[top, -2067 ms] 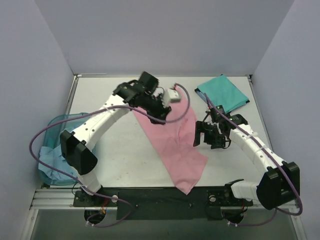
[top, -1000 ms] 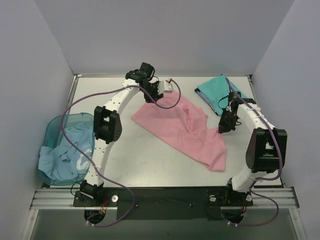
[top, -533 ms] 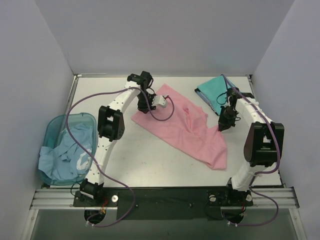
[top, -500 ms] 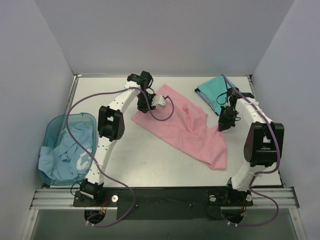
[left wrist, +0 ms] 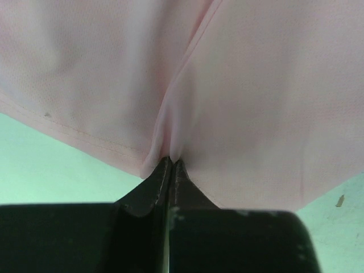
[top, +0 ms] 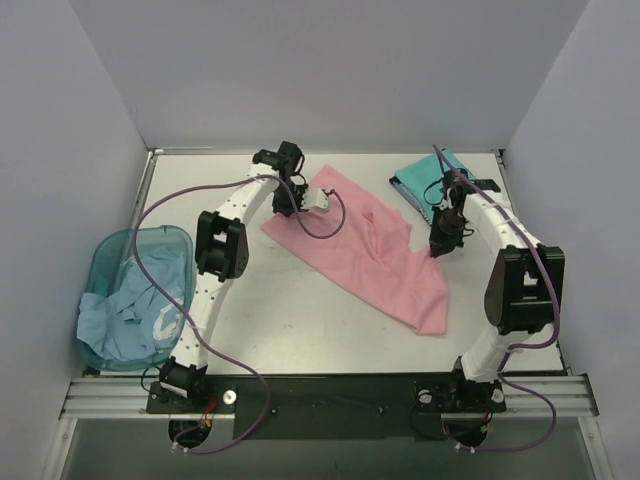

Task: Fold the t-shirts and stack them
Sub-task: Flatten out the tshirt

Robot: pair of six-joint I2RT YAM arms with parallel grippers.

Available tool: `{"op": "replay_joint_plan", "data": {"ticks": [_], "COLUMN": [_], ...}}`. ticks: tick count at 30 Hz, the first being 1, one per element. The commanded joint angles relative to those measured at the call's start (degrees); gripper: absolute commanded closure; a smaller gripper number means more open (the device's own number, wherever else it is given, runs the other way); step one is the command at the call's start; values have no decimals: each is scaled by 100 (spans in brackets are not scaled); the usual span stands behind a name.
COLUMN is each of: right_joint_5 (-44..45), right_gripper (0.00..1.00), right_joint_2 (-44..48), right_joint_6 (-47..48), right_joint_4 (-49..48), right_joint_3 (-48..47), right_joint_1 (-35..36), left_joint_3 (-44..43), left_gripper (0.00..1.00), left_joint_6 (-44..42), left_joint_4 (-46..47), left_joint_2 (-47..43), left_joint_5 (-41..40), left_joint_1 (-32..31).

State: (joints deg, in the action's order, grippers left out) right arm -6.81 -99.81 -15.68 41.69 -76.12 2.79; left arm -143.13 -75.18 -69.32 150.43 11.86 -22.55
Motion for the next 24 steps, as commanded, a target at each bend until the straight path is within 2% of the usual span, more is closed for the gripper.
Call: {"op": "replay_joint_plan", "data": {"ticks": [1,3,5,7,8,9,11,12,13,16,21,24], "right_joint_5": [302,382,417,426,391,373,304,286,268,382,426,470], "right_gripper": [100,100,100,100,100,100,100,100,100,100,100,100], "right_joint_2": [436,585,743,901,980,1051,1262,1419,1473,1605,1587,1658], "right_joint_6": [83,232,425,496,479,426,268,233,197,293,399,391], "right_joint_4": [480,594,726,910,1076,1200,1262,1262,1254,1236,1236,1201], "right_joint_3": [-360,-526,-579,-536,-484,-344,-11,105,297,501,405,439], "right_joint_1": [186,370,616,871,968,1109,1224,1224,1224,1224,1233,1224], "left_joint_3": [434,952,1891,3564,3938,4690,5493,5689,5856,5797,5524,5787], "left_gripper": [100,100,100,100,98,96,85,76,73,45,37,31], "left_joint_6": [283,503,784,969,1022,1153,1338,1409,1540,1970,2358,2568], "left_joint_4": [-248,-590,-461,-241,-170,-83,-99,-108,-195,-336,-730,-908], "left_joint_2": [-215,-591,-1257,-2039,-2296,-2864,-3569,-3799,-4089,-4487,-4163,-4179], "left_joint_5": [-149,-9,88,168,255,412,623,703,852,1073,871,1257], "left_joint_1": [4,110,189,215,189,146,40,14,-4,118,312,251]}}
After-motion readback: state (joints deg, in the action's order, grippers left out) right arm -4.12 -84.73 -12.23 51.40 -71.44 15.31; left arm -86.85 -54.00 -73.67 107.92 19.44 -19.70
